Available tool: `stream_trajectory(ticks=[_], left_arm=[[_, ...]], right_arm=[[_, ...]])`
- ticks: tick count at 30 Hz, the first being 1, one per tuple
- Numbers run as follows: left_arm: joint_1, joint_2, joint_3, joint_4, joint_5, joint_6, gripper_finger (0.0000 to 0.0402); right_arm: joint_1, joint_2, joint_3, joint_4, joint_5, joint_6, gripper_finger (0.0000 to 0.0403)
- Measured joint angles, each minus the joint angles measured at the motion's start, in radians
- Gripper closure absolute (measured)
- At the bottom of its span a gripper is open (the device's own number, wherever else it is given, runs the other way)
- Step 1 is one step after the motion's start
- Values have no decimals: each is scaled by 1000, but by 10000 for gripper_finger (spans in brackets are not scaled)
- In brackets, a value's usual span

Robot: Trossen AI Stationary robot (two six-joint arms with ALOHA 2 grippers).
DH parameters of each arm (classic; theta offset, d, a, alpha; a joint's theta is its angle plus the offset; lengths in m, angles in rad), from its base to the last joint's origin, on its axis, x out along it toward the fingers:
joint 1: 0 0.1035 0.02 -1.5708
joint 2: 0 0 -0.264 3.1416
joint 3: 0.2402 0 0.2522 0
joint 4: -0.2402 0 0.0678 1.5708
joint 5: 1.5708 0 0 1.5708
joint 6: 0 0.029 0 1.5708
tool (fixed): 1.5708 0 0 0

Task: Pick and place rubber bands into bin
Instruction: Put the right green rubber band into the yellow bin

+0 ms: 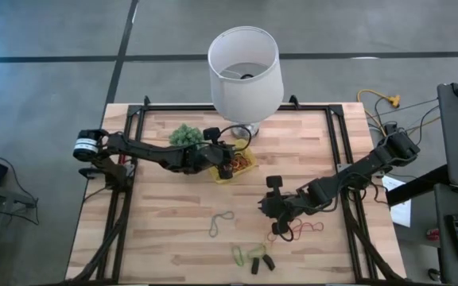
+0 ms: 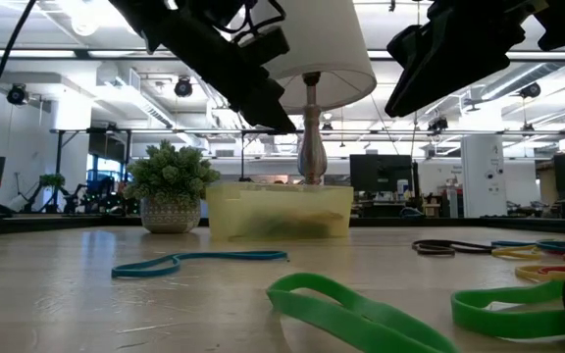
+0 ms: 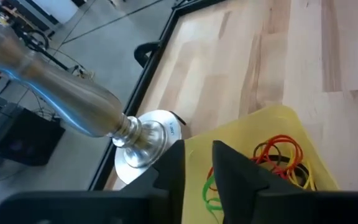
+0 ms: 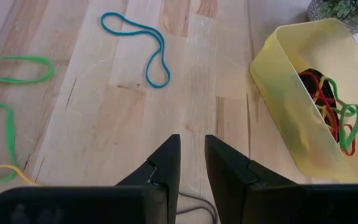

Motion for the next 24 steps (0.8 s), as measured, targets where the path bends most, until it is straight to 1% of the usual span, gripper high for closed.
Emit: stream_trajectory(ticks=[3,5,9,11,17,22,24], left_arm=[[-6,-2,0,-11,1,-14,324],[-21,-14,2,-76,18,-41,322],[-67,-49,18,-231,102,-132,322],[-98,-64,18,-298,128,-177,322],[-229,-85,13,-392,175,-271,322],[-351,-81,10,-397,202,-319,322],[-394,-79,10,-394,203,-334,322]], right_arm=[[0,0,0,0,0,0,335],[0,0,0,0,0,0,335],[0,0,-6,0,0,0,335],[0,0,-14,-1,0,0,335],[0,0,-32,1,-3,39,335],[0,0,-37,5,-16,89,335],[0,0,-44,10,-46,103,335]])
